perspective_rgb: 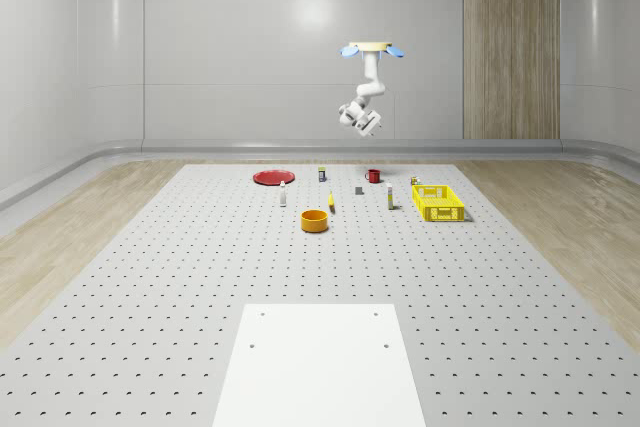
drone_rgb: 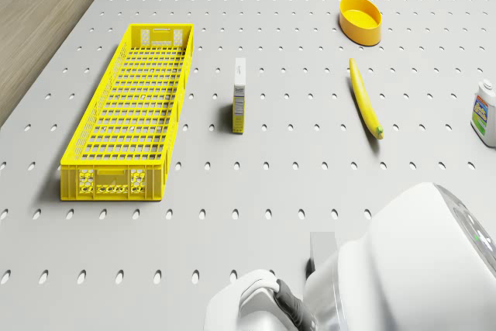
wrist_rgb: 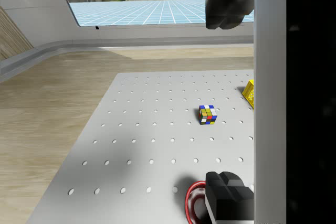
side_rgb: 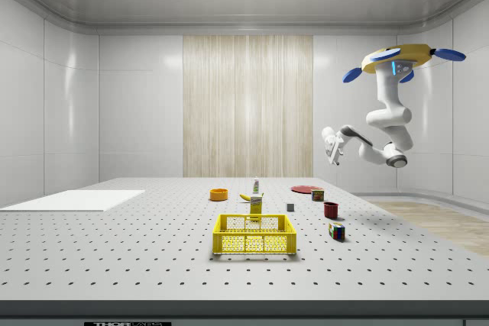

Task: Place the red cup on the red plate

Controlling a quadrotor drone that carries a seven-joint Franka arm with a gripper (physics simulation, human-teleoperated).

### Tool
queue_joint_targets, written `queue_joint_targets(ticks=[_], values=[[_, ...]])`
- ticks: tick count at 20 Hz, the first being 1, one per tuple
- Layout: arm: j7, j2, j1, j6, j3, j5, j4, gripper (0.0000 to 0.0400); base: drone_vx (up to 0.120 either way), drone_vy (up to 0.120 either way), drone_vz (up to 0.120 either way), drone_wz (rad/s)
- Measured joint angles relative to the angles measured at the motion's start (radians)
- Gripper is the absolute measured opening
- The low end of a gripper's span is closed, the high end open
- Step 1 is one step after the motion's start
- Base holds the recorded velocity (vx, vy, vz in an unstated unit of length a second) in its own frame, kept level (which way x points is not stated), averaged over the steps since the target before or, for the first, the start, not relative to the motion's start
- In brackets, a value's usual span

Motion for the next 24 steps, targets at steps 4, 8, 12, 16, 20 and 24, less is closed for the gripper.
queue_joint_targets(ticks=[4, 8, 12, 16, 20, 24], values=[[0.140, -0.050, -0.197, -0.091, 0.116, -0.204, -0.089, 0.0400, 0.000, 0.000, -0.120, 0.000], [0.226, -0.092, -0.328, -0.149, 0.181, -0.291, -0.119, 0.0400, 0.000, 0.000, -0.120, 0.000], [0.275, -0.126, -0.403, -0.174, 0.217, -0.322, -0.128, 0.0400, 0.000, 0.000, -0.120, 0.000], [0.304, -0.154, -0.445, -0.177, 0.239, -0.329, -0.131, 0.0400, 0.000, 0.000, -0.120, 0.000], [0.323, -0.179, -0.469, -0.169, 0.254, -0.326, -0.131, 0.0400, 0.000, 0.110, -0.120, 0.000], [0.336, -0.202, -0.485, -0.155, 0.265, -0.317, -0.130, 0.0400, 0.020, 0.020, -0.120, 0.000]])
